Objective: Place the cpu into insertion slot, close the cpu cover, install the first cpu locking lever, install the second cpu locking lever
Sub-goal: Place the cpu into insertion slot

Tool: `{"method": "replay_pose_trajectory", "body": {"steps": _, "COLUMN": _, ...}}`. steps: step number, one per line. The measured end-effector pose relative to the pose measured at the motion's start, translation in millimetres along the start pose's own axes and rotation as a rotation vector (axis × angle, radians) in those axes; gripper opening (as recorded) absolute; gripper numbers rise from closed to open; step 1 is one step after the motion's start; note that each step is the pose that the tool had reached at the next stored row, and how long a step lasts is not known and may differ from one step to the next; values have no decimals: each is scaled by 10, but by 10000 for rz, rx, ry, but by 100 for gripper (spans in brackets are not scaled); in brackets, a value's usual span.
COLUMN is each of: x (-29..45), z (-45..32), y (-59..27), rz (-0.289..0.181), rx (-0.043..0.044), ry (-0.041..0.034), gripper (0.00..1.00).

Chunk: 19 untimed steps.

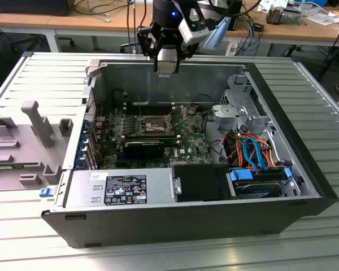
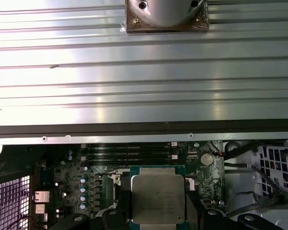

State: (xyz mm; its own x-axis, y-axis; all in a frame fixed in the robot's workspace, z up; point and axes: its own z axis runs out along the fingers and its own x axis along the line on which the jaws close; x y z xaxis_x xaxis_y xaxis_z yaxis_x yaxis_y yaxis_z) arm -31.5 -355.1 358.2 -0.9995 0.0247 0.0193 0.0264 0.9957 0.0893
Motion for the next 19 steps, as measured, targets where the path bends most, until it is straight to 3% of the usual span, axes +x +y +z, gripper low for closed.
{"method": "replay_pose_trajectory", "body": {"steps": 19, "x": 27, "z": 37, "y": -7, "rz": -1, "rx": 0, "ry": 0, "gripper": 54}}
